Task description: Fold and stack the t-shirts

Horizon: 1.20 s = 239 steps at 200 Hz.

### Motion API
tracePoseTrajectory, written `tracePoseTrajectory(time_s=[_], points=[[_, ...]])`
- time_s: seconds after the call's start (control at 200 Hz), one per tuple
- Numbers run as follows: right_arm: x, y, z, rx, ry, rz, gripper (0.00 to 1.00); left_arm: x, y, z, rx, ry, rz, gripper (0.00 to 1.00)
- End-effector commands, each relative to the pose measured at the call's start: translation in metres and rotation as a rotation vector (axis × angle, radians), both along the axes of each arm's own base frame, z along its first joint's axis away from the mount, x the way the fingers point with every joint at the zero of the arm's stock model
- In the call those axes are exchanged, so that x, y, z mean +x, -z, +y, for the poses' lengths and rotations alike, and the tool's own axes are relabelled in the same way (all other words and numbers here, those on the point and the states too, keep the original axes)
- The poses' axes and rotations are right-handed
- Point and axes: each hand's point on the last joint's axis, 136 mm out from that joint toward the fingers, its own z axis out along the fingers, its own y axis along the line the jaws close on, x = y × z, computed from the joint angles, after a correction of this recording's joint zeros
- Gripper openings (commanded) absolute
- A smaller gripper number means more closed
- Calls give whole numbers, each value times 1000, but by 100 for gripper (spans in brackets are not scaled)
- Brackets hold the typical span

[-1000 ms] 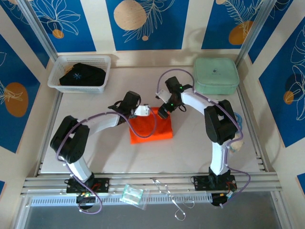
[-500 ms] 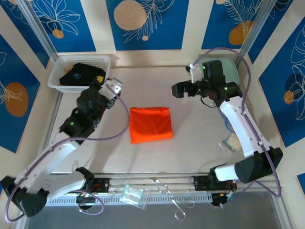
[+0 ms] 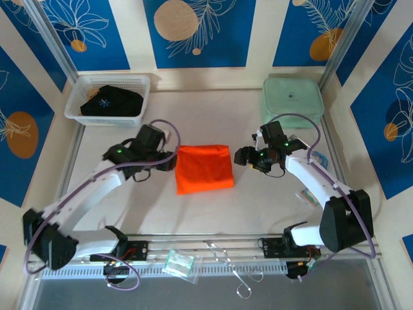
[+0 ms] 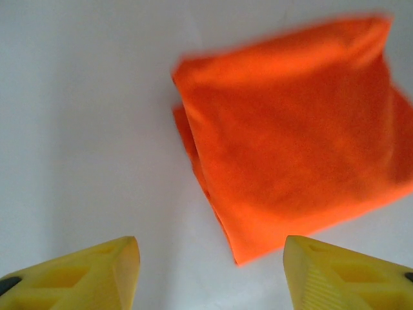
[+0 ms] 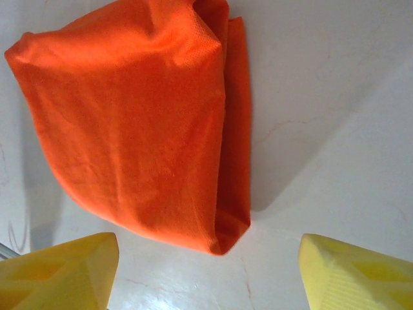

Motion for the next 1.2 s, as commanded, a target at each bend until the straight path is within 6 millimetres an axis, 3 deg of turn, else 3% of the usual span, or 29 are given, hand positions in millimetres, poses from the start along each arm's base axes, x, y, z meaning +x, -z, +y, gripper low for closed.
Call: tracePoseTrajectory(time_s=[0.0,0.185,0.355,0.585,0.771,0.876,1.001,1.191], points=[[13,9,14,19,24,1,74,-17,33,-18,-118,-36,174,60],[18,43,29,-71,-19,76,66,3,64,-7,-67,-179,144,59],[22,72,44,-124,-51,137,53,11,94,-17,-60,-187,192,59],[22,94,55,-164,-84,185,47,22,138,-23,-21,-193,238,58],[20,107,59,-160,-96,215,35,24,174,-34,-7,-172,313,35],[21,112,60,-163,-99,227,27,25,187,-35,12,-167,335,27],[28,116,59,-165,-96,230,0,29,194,-35,31,-159,341,16],[64,113,52,-157,-76,192,0,52,195,-36,74,-132,327,3]])
